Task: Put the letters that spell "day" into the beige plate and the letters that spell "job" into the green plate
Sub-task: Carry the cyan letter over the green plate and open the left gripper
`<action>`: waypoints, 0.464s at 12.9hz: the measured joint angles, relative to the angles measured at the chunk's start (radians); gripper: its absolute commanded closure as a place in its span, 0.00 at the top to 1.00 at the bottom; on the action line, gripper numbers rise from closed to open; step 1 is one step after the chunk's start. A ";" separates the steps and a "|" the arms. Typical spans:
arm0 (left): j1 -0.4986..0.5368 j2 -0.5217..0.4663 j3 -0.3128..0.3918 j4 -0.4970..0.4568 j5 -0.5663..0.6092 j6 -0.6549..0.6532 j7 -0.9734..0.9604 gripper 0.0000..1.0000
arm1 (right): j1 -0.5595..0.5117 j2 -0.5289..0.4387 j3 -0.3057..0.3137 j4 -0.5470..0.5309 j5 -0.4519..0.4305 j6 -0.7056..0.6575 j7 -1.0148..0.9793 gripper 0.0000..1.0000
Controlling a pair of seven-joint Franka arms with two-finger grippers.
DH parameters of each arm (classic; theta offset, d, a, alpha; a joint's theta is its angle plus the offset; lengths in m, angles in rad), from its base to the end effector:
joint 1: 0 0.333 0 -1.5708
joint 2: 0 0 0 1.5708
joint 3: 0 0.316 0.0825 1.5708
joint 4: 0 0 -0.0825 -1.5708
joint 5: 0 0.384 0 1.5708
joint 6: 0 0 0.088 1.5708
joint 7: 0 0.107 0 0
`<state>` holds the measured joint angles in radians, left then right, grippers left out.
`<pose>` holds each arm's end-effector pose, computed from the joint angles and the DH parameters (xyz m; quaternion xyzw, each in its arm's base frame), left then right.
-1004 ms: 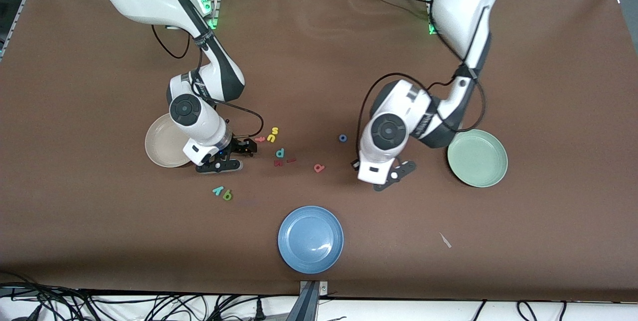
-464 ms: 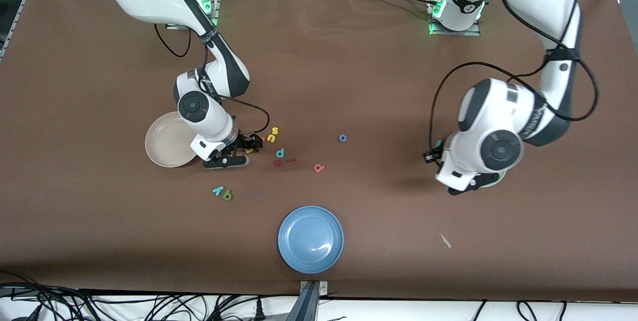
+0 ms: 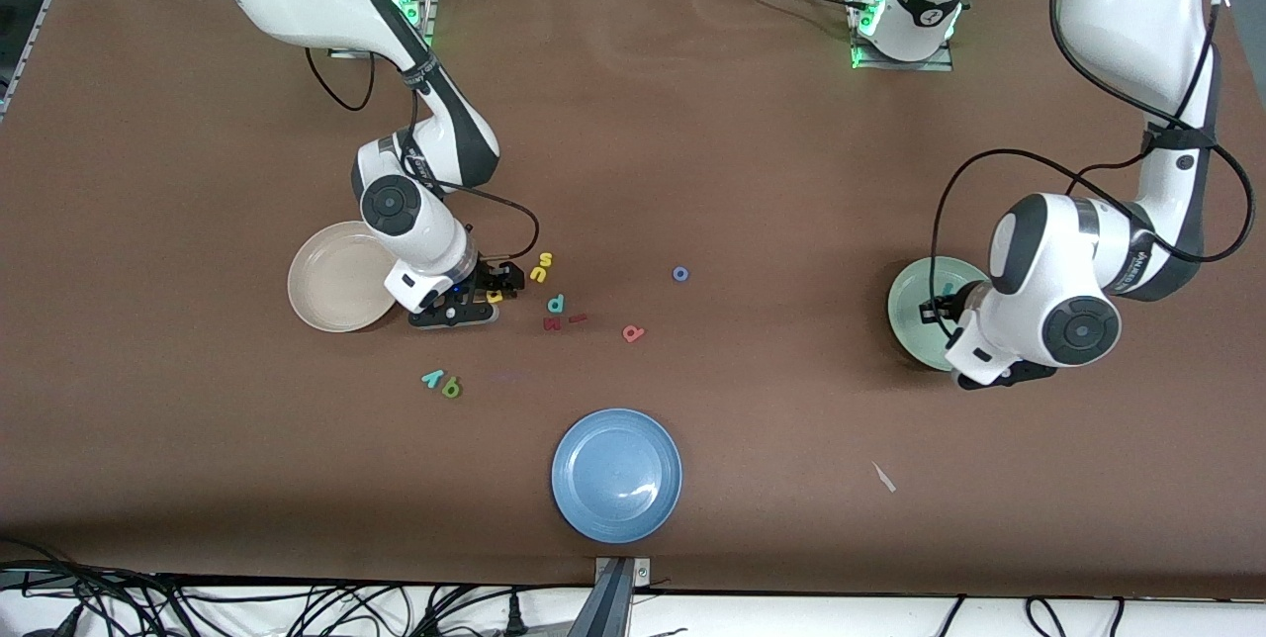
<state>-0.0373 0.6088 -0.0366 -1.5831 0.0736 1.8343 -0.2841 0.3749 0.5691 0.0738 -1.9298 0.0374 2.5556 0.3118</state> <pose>0.6526 -0.0397 0.2579 -0.9798 -0.0889 0.1707 0.0536 0.5687 0.2712 0.1958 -0.9980 -0.0467 -0.0155 0.0390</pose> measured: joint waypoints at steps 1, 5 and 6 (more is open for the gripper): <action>0.018 0.008 0.000 -0.032 0.000 0.055 0.022 0.00 | 0.000 0.001 0.000 -0.001 0.000 0.002 0.000 0.99; 0.047 0.034 -0.001 -0.074 0.000 0.130 0.082 0.00 | 0.001 0.011 0.000 -0.015 0.000 0.032 0.000 0.92; 0.048 0.033 -0.001 -0.074 0.000 0.130 0.091 0.00 | 0.002 0.015 0.000 -0.017 0.000 0.036 0.000 0.89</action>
<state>0.0104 0.6422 -0.0374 -1.6575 0.0737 1.9646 -0.1932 0.3765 0.5842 0.0738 -1.9465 0.0372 2.5919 0.3120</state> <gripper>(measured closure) 0.890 0.040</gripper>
